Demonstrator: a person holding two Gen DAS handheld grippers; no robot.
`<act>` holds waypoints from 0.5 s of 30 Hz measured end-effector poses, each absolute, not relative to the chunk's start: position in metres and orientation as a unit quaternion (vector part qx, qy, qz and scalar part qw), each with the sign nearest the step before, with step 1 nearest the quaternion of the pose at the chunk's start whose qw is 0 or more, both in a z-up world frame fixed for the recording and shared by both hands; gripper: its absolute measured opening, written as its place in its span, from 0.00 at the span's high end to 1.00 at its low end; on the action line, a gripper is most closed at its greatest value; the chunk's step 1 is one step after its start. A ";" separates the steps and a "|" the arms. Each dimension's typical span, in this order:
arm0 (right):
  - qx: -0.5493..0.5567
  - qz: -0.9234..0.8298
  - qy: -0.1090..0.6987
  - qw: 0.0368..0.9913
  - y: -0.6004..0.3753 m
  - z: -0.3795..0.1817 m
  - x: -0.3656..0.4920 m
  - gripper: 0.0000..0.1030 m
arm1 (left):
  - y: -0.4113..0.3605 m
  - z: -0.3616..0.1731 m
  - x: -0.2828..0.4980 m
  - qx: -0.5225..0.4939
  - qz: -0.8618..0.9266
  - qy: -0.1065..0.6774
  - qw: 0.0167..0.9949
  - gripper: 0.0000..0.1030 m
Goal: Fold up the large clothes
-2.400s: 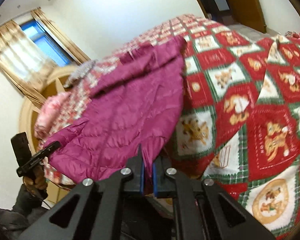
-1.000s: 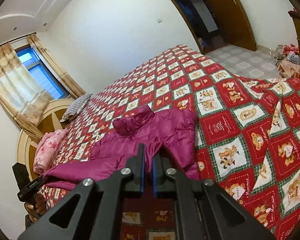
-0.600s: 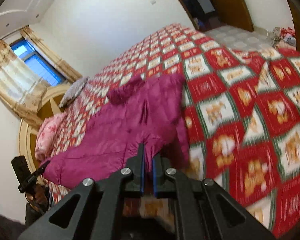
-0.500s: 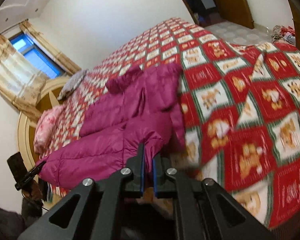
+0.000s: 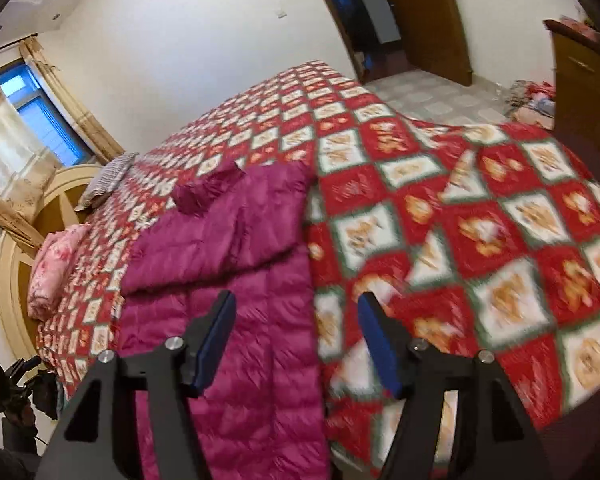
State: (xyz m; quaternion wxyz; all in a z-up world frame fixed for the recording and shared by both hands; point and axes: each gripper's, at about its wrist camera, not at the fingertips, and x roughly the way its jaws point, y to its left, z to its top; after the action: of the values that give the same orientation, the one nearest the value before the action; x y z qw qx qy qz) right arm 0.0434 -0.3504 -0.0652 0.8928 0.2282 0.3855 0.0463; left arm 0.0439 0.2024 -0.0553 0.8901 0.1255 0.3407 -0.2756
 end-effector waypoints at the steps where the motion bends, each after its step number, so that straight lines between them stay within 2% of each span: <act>1: 0.231 0.055 0.389 0.890 -0.345 -0.067 0.058 0.35 | 0.202 -0.053 0.053 0.125 -0.269 0.333 0.895 0.34; 4: 0.245 0.088 0.400 0.879 -0.326 -0.075 0.111 0.35 | 0.189 -0.047 0.099 0.107 -0.253 0.315 0.909 0.31; 12: 0.240 0.135 0.436 0.857 -0.244 -0.084 0.298 0.34 | 0.086 -0.051 0.295 -0.082 -0.268 0.354 0.892 0.28; 15: 0.230 0.118 0.457 0.851 -0.218 -0.091 0.356 0.33 | 0.052 -0.060 0.362 -0.084 -0.247 0.371 0.891 0.28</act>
State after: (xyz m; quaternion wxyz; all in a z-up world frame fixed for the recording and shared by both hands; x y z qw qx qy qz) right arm 0.3562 -0.2175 -0.0908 0.8508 0.2298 0.4574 0.1184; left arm 0.3617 0.0515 -0.0601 0.8913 -0.0837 0.3711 -0.2468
